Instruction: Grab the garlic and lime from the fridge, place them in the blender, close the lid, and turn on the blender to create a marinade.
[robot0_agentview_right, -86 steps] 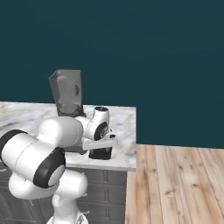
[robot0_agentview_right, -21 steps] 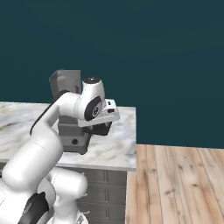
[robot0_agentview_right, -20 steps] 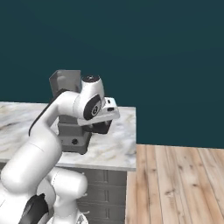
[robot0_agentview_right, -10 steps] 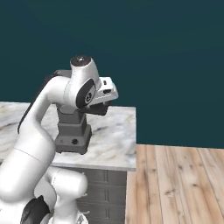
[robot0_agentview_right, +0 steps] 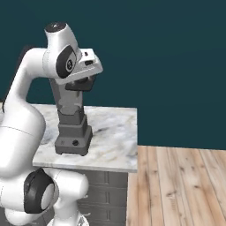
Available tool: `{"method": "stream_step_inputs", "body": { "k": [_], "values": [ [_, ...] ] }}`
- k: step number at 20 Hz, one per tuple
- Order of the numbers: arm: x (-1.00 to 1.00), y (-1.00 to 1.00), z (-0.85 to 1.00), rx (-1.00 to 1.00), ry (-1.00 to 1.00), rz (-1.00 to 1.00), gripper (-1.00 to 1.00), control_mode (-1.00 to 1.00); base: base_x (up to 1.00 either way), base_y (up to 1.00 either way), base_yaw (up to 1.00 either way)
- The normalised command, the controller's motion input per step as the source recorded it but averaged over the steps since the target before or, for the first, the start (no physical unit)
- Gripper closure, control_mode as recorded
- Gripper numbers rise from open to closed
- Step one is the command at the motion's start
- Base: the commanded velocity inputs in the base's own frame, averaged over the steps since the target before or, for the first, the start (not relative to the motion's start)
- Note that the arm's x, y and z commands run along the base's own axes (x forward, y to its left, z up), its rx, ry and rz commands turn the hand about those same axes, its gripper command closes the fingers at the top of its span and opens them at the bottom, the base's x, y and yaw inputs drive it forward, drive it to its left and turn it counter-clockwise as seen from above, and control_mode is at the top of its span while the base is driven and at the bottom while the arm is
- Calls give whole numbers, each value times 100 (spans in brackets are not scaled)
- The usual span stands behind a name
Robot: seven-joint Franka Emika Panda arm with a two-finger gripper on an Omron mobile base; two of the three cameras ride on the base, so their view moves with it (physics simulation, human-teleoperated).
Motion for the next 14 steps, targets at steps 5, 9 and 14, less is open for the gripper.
{"method": "stream_step_inputs", "body": {
  "k": [5, 9, 14],
  "values": [
    [15, 75, 32, -7, 1, 0, 100, -100, 0, 0, 0],
    [1, 11, 0, 0, 0, 0, 100, -100, 0, 0, 0],
    [58, 16, 1, 2, 21, 0, 100, -100, 0, 0, 0]
  ]
}}
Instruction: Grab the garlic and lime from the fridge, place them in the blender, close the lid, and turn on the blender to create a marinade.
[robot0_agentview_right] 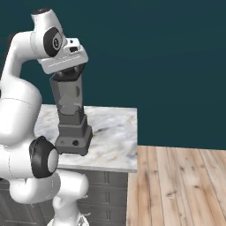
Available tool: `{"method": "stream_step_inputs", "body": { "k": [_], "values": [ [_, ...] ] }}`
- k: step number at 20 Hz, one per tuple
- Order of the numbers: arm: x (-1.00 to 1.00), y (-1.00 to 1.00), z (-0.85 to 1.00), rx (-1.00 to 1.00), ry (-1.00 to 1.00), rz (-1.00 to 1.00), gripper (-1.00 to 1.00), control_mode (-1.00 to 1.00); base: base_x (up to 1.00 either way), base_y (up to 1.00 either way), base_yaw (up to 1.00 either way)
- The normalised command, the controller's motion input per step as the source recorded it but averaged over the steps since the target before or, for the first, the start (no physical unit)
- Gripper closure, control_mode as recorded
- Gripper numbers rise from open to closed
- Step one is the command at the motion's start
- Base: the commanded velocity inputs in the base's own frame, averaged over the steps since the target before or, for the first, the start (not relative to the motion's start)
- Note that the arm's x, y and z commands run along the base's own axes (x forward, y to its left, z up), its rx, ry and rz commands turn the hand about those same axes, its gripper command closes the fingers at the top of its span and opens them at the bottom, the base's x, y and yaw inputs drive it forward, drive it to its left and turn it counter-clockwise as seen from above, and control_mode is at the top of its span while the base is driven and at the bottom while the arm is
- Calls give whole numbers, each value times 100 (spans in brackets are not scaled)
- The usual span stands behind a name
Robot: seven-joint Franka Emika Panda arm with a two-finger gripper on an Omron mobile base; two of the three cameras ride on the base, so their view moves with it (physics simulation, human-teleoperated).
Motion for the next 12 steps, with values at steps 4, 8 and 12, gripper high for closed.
{"method": "stream_step_inputs", "body": {
  "k": [4, 8, 12],
  "values": [
    [58, 6, 0, 5, 32, 0, 100, -100, 0, 0, 0],
    [13, 2, 0, 7, 8, 7, 100, -100, 0, 0, 0],
    [0, 18, 0, 7, 0, 11, 100, -100, 0, 0, 0]
  ]
}}
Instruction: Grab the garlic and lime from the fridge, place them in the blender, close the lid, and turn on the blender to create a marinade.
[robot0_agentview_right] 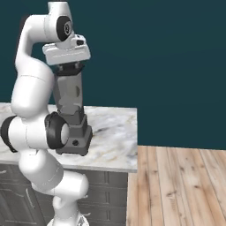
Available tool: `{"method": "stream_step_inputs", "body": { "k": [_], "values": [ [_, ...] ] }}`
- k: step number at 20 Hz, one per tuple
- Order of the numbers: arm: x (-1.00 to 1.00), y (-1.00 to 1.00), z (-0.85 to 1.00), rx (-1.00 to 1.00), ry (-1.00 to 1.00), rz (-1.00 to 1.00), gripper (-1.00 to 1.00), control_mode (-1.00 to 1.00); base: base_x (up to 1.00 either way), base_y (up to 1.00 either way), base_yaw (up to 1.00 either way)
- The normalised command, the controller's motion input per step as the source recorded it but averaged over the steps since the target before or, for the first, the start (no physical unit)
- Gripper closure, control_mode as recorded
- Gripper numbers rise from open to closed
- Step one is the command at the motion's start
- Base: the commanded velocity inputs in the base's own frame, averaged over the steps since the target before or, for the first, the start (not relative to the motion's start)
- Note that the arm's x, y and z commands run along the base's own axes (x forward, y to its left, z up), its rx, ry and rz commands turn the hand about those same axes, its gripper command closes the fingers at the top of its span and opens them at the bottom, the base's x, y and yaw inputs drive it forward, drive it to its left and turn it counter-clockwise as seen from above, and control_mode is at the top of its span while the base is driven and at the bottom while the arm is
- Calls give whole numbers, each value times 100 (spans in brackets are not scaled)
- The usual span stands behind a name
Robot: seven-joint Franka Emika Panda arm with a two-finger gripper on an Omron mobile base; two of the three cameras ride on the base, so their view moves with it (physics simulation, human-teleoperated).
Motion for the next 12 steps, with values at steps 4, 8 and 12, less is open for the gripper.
{"method": "stream_step_inputs", "body": {
  "k": [4, 8, 12],
  "values": [
    [0, 13, -22, 11, -2, 11, 100, -100, 0, 0, 0],
    [0, 15, -21, 11, -8, 11, 100, -100, 0, 0, 0],
    [-3, 10, -31, 0, -7, 5, 100, -100, 0, 0, 0]
  ]
}}
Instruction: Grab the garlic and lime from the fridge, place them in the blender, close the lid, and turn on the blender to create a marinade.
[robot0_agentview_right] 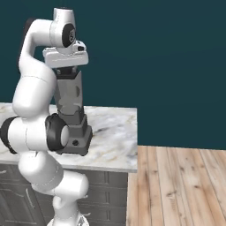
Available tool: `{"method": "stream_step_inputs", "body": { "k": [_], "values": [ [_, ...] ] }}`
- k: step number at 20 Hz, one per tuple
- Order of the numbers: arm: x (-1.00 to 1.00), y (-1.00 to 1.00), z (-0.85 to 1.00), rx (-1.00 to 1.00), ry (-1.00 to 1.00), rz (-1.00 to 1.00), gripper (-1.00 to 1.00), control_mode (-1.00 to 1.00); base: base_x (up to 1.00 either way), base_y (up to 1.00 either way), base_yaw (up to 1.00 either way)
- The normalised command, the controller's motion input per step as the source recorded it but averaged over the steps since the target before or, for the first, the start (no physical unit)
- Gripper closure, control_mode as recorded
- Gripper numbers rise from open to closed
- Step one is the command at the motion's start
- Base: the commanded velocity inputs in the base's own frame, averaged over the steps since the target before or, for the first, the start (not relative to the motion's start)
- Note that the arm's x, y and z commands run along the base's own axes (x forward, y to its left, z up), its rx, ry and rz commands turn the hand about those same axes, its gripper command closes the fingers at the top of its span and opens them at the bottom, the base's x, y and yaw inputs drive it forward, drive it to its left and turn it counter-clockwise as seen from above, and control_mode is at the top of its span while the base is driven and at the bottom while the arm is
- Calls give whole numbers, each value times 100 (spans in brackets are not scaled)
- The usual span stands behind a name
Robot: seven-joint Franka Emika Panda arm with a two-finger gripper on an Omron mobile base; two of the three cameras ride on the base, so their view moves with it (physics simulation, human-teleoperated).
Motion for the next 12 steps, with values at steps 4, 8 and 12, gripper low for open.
{"method": "stream_step_inputs", "body": {
  "k": [4, 8, 12],
  "values": [
    [-23, 3, -27, -1, -5, 0, 100, -100, 0, 0, 0],
    [-8, 1, -9, -2, -4, -1, 100, -100, 0, 0, 0],
    [0, 1, 0, 0, -9, -18, 100, -100, 0, 0, 0]
  ]
}}
